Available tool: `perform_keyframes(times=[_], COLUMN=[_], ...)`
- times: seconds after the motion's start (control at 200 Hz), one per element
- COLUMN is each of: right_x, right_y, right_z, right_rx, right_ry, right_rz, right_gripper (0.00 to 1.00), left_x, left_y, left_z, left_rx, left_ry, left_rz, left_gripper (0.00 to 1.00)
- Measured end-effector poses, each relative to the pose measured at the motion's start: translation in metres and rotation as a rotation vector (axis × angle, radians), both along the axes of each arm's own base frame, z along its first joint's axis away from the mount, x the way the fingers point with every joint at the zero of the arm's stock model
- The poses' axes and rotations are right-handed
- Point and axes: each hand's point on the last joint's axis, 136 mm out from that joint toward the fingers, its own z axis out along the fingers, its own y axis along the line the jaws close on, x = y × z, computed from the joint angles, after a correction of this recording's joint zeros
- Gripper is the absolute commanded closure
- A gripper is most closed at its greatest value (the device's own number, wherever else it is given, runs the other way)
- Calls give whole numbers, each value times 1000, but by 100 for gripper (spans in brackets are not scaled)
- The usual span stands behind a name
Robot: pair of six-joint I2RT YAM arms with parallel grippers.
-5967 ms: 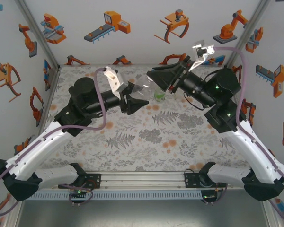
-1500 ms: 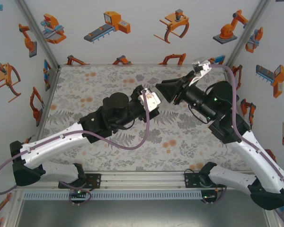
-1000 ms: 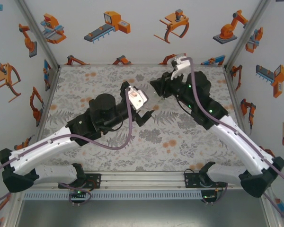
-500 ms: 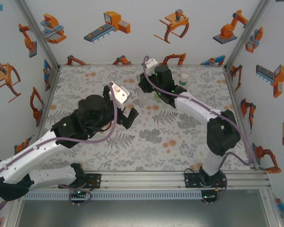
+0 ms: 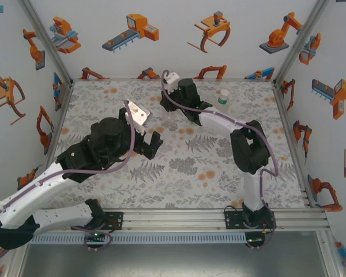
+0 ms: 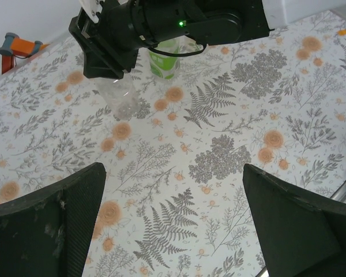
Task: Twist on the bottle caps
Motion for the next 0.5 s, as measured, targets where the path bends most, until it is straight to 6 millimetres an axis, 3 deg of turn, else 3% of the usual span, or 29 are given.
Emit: perform_keyframes(times=[0.23,0.501], right_x=[-1,-1], right_y=[3,3], right_z=[-3,-3], right_rx=[8,14], right_ry=[-39,-49], right_rz=[22,22], right_gripper=[58,46], left_x=[-1,-1], left_y=[-1,-1], left_z=[-4,-4], left_rx=[-8,-15], left_ry=[18,25], left_rz=[-1,2], left_gripper=[5,5])
